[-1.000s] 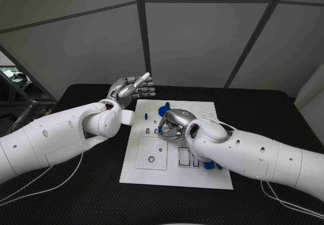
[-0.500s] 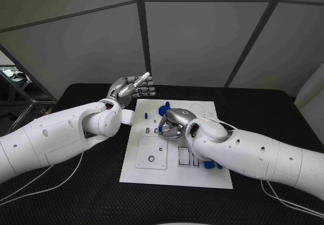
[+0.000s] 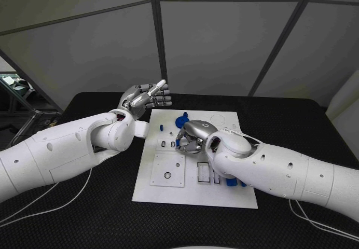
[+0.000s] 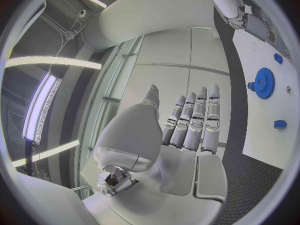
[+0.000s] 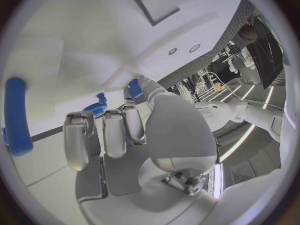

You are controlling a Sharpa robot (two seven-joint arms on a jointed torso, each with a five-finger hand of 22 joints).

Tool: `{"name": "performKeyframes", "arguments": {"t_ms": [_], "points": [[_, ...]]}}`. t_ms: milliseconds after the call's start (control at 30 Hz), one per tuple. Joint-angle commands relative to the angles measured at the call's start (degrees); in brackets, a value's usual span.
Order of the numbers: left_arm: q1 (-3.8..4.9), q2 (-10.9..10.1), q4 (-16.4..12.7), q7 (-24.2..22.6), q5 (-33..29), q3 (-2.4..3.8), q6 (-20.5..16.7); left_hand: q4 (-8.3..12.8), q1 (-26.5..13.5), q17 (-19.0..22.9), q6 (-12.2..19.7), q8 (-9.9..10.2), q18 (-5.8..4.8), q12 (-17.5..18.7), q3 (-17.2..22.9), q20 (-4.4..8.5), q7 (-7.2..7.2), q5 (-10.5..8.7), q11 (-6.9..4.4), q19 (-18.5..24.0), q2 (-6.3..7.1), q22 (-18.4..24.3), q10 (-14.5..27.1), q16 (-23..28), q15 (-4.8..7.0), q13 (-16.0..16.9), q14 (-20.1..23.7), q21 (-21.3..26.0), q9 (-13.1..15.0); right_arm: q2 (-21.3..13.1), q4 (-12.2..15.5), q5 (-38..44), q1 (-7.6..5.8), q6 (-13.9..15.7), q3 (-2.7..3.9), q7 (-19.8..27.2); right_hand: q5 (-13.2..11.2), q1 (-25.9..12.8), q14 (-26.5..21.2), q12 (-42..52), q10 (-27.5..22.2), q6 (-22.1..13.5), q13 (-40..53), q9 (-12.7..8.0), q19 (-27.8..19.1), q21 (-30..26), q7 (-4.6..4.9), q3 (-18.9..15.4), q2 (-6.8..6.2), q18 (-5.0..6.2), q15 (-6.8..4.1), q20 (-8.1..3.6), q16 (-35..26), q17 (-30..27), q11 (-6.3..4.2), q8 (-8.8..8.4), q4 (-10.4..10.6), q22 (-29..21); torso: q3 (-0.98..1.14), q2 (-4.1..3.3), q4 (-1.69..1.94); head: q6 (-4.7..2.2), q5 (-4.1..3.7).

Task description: Assemble the parts on the task board

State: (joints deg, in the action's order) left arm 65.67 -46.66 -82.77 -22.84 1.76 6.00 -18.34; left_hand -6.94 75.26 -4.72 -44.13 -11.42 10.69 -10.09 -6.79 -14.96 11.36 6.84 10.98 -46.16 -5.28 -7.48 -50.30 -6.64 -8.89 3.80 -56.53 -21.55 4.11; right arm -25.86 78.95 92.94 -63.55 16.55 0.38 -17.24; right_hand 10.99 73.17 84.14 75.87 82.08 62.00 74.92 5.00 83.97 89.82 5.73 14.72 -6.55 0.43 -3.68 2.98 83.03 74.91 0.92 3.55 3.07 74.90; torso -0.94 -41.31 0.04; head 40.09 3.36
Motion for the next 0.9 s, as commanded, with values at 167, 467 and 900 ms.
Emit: {"name": "performKeyframes", "arguments": {"t_ms": [167, 467, 900], "points": [[0.06, 0.1, 0.06, -0.22, 0.28, 0.05, 0.69, 0.26, 0.26, 0.09, -0.3, 0.15, -0.31, 0.2, 0.04, 0.0, 1.66, 0.0, -0.04, -0.36, -0.34, 0.07, -0.41, 0.23, -0.11, 0.0, -0.03, 0.09, -0.06, 0.13, -0.1, 0.4, -0.06, -0.38, -0.03, -0.35, -0.08, -0.88, 2.9, -0.34, -0.45, -0.92, 0.16, -0.2, 5.42, -0.36, 0.14, -0.42, -0.22, -0.18, 0.53, 0.23, -0.33, 1.28, 0.16, -0.09, 0.05, 14.12, -0.01, -0.03, 0.02, 0.09, -0.01], [0.06, 0.04, 0.07, -0.08, 0.28, 0.05, 0.75, 0.27, 0.24, 0.09, -0.26, 0.2, -0.31, 0.23, 0.01, 0.0, 1.64, -0.01, -0.02, -0.36, -0.35, 0.09, -0.41, 0.27, -0.12, 0.0, -0.04, 0.1, -0.07, 0.15, -0.12, 0.4, -0.06, 0.14, -0.03, -0.29, -0.13, -1.2, 2.9, -0.33, -0.46, -1.12, 0.16, -0.23, 5.42, -0.36, 0.19, -0.5, -0.32, -0.18, 0.59, 0.3, -0.35, 1.27, 0.22, -0.03, 0.18, 14.12, 0.02, -0.01, 0.01, 0.11, -0.02], [0.06, 0.0, 0.06, 0.0, 0.28, 0.05, 0.8, 0.27, 0.24, 0.09, -0.26, 0.2, -0.31, 0.23, 0.01, 0.0, 1.64, -0.01, -0.02, -0.36, -0.35, 0.09, -0.41, 0.27, -0.12, 0.0, -0.04, 0.1, -0.07, 0.22, -0.25, 0.34, -0.07, 2.9, -0.03, -0.39, -5.79, -2.99, 2.78, -2.87, -2.14, -7.77, -2.42, -1.06, 5.04, -0.73, 1.28, -3.14, -3.07, -0.03, 1.4, 1.09, -0.83, 0.61, 1.25, -0.06, 2.59, 13.51, 0.01, -0.01, 0.04, 0.04, 0.08]]}}
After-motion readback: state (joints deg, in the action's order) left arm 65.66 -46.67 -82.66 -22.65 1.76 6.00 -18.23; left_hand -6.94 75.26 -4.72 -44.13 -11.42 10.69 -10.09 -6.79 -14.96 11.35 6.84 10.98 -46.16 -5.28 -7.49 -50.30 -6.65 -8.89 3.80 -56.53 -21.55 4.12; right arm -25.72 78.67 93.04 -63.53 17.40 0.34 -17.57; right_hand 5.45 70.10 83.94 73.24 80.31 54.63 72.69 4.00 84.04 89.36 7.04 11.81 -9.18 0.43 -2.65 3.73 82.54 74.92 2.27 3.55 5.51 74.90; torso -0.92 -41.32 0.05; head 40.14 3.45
